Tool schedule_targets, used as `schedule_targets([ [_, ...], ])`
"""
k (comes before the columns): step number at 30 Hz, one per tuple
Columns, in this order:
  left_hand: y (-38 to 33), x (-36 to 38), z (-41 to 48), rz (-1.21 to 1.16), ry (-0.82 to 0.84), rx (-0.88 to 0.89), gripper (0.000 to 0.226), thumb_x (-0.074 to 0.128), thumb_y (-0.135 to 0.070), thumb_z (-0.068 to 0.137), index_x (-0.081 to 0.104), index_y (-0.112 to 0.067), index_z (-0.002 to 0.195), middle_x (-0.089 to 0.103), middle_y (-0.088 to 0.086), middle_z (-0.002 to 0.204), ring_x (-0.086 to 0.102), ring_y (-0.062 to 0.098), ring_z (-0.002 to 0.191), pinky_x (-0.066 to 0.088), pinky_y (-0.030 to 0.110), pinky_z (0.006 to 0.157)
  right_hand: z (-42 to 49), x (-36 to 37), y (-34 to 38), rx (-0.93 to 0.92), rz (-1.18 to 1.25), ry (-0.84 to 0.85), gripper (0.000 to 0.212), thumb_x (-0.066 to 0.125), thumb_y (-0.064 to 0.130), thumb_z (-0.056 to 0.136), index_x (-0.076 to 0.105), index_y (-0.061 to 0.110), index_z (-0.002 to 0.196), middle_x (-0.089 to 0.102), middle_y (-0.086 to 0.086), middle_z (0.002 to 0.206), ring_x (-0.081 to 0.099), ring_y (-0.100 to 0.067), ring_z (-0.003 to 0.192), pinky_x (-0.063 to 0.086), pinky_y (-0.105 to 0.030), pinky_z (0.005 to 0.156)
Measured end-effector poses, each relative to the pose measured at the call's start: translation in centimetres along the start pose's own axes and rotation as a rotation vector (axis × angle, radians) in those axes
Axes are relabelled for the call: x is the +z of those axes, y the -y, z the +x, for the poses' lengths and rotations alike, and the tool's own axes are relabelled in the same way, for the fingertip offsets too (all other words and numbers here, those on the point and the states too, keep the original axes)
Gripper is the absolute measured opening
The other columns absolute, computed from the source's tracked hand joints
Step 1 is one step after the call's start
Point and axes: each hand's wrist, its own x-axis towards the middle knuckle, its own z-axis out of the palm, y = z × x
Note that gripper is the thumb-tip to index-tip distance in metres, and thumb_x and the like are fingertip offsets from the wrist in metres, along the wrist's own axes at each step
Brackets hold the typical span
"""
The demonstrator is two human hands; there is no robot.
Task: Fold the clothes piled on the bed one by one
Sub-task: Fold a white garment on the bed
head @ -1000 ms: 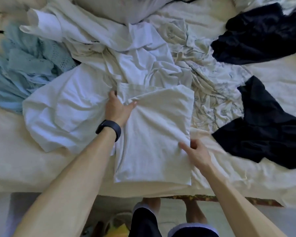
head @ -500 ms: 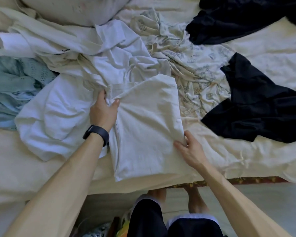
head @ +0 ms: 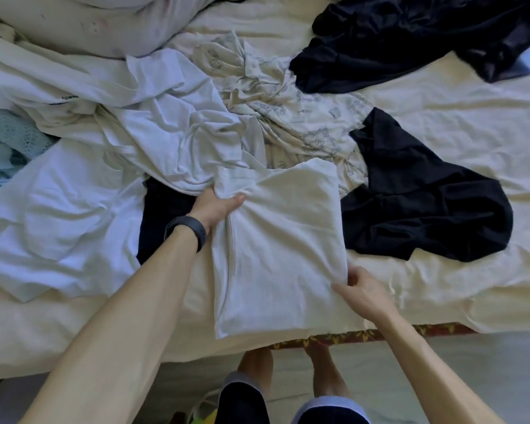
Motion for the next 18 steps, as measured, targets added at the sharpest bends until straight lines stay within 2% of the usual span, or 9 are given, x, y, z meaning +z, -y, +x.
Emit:
schedule_targets([
  [3,0.5,0.2,0.8,-0.01,-0.018,-0.001,0.041,0.079,-0.023,0.086,0.064,-0.015,0.123,0.071,0.003,0.113,0.068,0.022,0.107,0.053,0.039,0.097,2.4,-1.6,2.9,-0.091,0.109,-0.301,0.045,0.059,0.06,0.088,0.058,0.026,0.117,0.063,0.015,0.1,0.057,-0.005,0.083,0.042,-0.029,0.067],
  [5,0.7,0.2,0.7,-0.041,-0.023,-0.008,0.044,0.076,-0.019,0.087,0.061,-0.013,0.127,0.07,0.005,0.117,0.069,0.023,0.105,0.054,0.042,0.098,4.7,-2.5,5.9,-0.154,0.243,-0.394,0.042,0.063,0.062,0.086,0.056,0.028,0.111,0.06,0.018,0.095,0.058,-0.01,0.09,0.04,-0.03,0.075],
  [8,0.8,0.0,0.5,-0.044,-0.038,0.002,0.047,0.075,-0.015,0.086,0.058,-0.013,0.13,0.069,0.005,0.119,0.068,0.022,0.106,0.055,0.042,0.096,8.2,-4.2,10.4,-0.159,0.338,-0.279,0.049,0.065,0.067,0.084,0.059,0.024,0.108,0.064,0.012,0.1,0.06,-0.016,0.097,0.045,-0.034,0.084],
  [10,0.5,0.0,0.6,0.02,-0.023,0.05,0.045,0.073,-0.015,0.088,0.057,-0.011,0.13,0.068,0.005,0.12,0.066,0.023,0.11,0.054,0.039,0.096,9.7,-5.5,11.8,-0.148,0.351,-0.219,0.046,0.067,0.065,0.085,0.062,0.025,0.107,0.065,0.008,0.1,0.062,-0.017,0.096,0.047,-0.033,0.082],
  [13,0.2,0.5,1.0,0.138,-0.041,0.1,0.056,0.068,-0.024,0.094,0.042,-0.005,0.14,0.058,0.009,0.133,0.058,0.024,0.122,0.049,0.04,0.103,11.0,-6.7,11.7,-0.23,0.369,-0.299,0.026,0.068,0.049,0.087,0.069,0.027,0.101,0.068,0.009,0.094,0.066,-0.019,0.098,0.05,-0.032,0.083],
  [15,0.2,0.9,1.1,0.182,-0.058,0.106,0.065,0.065,-0.03,0.096,0.028,-0.005,0.144,0.05,0.006,0.136,0.052,0.02,0.121,0.044,0.034,0.1,11.1,-6.6,11.2,-0.248,0.406,-0.35,0.026,0.066,0.045,0.089,0.07,0.026,0.107,0.07,0.006,0.099,0.066,-0.021,0.102,0.049,-0.033,0.085],
  [18,0.5,1.6,0.8,0.195,-0.133,0.141,0.066,0.069,-0.032,0.093,0.03,-0.009,0.141,0.051,0.0,0.128,0.053,0.019,0.115,0.041,0.028,0.091,10.9,-5.8,10.9,-0.219,0.382,-0.376,0.033,0.059,0.04,0.095,0.065,0.026,0.124,0.069,-0.003,0.116,0.062,-0.027,0.112,0.047,-0.035,0.094],
])
